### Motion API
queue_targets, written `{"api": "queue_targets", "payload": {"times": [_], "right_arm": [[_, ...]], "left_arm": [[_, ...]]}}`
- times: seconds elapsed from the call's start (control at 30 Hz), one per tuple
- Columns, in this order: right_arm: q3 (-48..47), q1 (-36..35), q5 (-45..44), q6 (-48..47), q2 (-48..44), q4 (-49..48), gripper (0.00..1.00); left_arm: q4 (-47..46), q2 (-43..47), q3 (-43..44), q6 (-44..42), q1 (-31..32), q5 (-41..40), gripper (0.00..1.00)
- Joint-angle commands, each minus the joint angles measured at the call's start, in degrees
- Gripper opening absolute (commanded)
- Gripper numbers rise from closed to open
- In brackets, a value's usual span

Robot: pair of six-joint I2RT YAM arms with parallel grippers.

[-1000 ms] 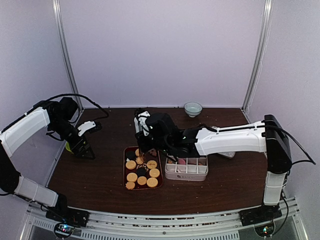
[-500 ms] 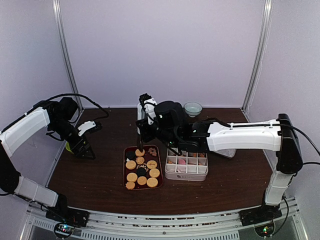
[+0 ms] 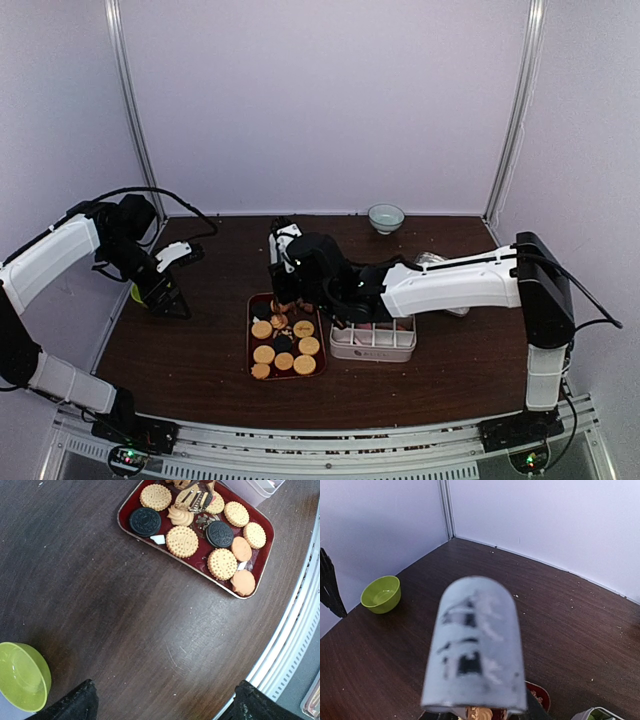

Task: Pack the cookies
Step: Pick up the fake cookies from the plate.

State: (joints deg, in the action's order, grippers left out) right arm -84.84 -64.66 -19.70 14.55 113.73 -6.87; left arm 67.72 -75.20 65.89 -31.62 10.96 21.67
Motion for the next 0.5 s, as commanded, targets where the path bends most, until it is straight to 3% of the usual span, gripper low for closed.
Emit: {"api": "queue_targets", "payload": {"times": [0.0,0.47], "right_arm": [[-1.6,-0.6,-2.9,1.3,1.1,-2.9,0.37],[-0.9,-0.8,-3.2,2.8,0.5,-5.2,0.41]], "left_arm": [[0.4,0.6,-0.1,-0.6,-0.5,1.1,0.98],[0.6,0.7,0.0,-0.8,-0.4,1.4,0.97]]}}
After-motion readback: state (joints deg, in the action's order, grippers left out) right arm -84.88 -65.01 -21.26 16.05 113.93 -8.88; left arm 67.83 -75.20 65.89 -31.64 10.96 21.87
